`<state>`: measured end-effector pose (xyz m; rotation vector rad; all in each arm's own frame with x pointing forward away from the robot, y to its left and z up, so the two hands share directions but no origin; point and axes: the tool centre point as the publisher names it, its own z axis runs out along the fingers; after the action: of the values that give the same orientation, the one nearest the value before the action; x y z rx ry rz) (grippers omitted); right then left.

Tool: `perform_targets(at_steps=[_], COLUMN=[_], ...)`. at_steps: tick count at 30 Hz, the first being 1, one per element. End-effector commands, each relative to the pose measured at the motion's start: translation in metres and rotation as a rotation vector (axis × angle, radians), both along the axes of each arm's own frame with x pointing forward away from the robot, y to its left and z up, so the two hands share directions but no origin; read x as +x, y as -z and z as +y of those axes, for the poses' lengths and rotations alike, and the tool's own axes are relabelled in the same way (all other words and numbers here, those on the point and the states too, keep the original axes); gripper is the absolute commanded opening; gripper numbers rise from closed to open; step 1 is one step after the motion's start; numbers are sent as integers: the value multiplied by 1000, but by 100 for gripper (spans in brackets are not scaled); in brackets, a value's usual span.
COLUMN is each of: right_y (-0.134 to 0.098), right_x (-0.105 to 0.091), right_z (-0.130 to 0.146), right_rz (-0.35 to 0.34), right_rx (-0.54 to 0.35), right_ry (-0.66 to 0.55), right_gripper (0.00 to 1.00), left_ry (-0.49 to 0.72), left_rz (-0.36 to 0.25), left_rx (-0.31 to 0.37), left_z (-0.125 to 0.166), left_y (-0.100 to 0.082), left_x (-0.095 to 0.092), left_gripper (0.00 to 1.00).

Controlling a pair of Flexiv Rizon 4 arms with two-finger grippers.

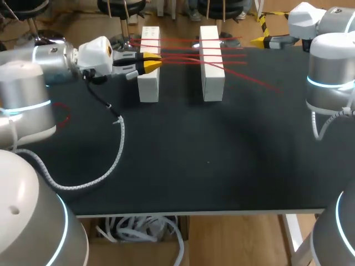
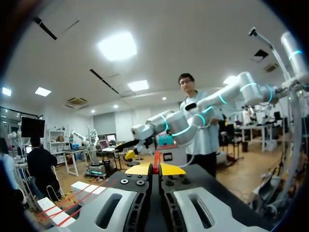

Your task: Grab the tape and strap the tape.

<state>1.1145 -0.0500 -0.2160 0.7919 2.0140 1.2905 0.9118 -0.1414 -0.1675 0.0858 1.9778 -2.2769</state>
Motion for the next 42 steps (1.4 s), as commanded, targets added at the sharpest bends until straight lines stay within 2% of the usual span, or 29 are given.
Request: perform_targets(at_steps=[1, 7, 26, 27, 31, 33, 37, 39, 42], right_y=[0, 0, 0, -5, -26, -33, -39, -40, -38], right_x=[0, 0, 0, -2, -20, -32, -66, -81, -103], right_z=[0, 0, 0, 0, -8, -12, -18, -20, -23], right_rz=[1, 1, 1, 4, 70, 38, -19, -82, -135], right_rx=[0, 0, 0, 41, 197, 237, 281, 300, 320], right_ry=[0, 0, 0, 51, 202, 267, 302, 322, 376], right_gripper=[100, 100, 100, 100, 100, 100, 100, 100, 100], left_ry=[58, 97, 97, 97, 97, 97, 97, 97, 97], left_rz=[5, 1, 1, 1, 1, 1, 1, 1, 1], left_rx=[-12, -33, -33, -33, -33, -33, -33, -33, -33], left_z=[6, 9, 9, 9, 9, 9, 9, 9, 9], left_y=[3, 5, 5, 5, 5, 5, 5, 5, 5], left_x=[7, 10, 10, 10, 10, 10, 10, 10, 10], left_gripper=[0, 0, 0, 0, 0, 0, 0, 0, 0])
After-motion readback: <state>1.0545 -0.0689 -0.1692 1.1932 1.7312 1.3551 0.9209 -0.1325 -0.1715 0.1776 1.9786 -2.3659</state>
